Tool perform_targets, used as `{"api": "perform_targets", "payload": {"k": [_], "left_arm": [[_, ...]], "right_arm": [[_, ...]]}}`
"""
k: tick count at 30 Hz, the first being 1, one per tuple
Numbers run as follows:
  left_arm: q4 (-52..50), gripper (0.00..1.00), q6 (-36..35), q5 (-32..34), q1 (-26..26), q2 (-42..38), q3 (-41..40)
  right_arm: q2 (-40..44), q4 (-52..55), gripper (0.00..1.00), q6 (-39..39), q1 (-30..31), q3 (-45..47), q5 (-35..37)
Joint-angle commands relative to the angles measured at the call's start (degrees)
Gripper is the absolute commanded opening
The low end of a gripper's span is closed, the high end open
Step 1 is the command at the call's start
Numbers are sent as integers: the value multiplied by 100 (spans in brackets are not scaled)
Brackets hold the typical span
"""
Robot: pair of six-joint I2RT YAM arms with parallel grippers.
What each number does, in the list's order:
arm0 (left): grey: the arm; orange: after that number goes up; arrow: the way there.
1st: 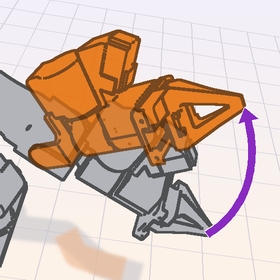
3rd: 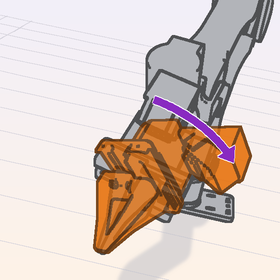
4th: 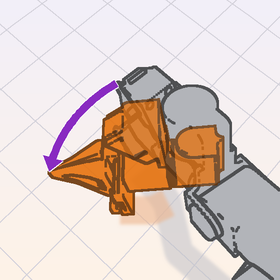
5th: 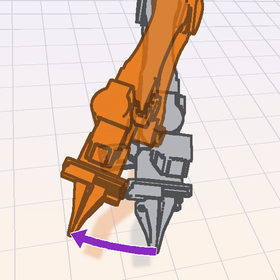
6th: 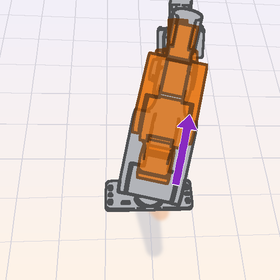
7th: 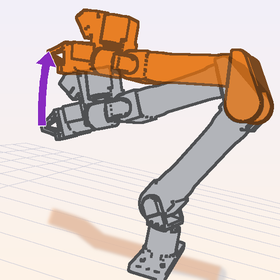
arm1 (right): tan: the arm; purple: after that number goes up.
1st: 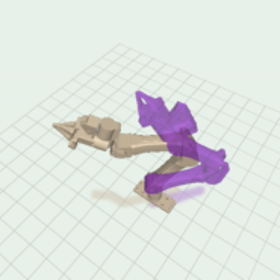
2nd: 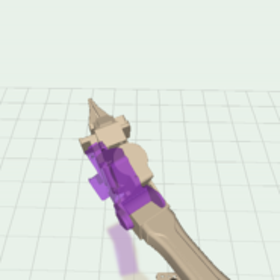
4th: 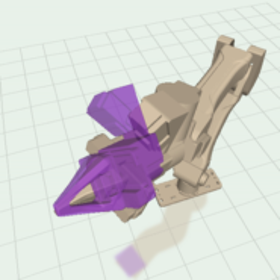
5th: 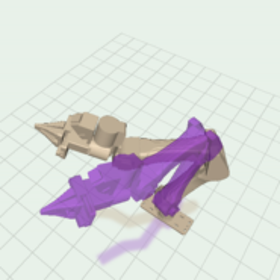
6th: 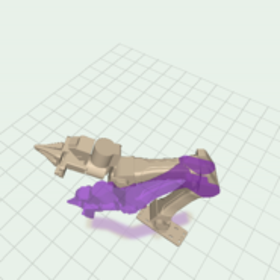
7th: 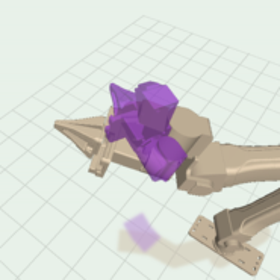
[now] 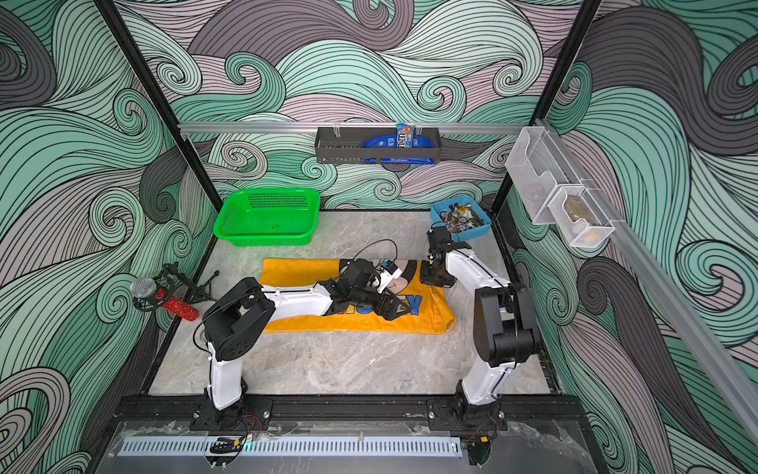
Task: Roll up the pillowcase
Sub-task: Roll the pillowcase at the center of the board.
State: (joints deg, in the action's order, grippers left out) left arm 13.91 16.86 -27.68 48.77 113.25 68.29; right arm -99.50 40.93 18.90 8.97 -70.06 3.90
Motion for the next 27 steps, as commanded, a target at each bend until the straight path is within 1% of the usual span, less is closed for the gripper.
{"api": "perform_targets", "payload": {"k": [1,10,17,19,22,25,27], "left_arm": [[-21,96,-111,8,-61,-291,-43],[-22,96,-95,28,-122,-418,-236],[-32,96,-85,2,-149,-504,-359],[-38,96,-72,-17,-149,-488,-360],[-19,96,-43,-28,-149,-473,-345],[-21,95,-43,-27,-149,-482,-308],[-29,95,-31,-27,-149,-485,-290]], "right_arm": [[-207,51,4,242,182,-194,-395],[-565,21,4,402,711,-380,-794],[-793,-118,7,388,900,-332,-991],[-824,-125,11,340,896,-318,-1033],[-778,-162,25,353,896,-416,-1047],[-671,-167,28,337,849,-666,-1109],[-594,-164,28,335,728,-771,-1223]]}}
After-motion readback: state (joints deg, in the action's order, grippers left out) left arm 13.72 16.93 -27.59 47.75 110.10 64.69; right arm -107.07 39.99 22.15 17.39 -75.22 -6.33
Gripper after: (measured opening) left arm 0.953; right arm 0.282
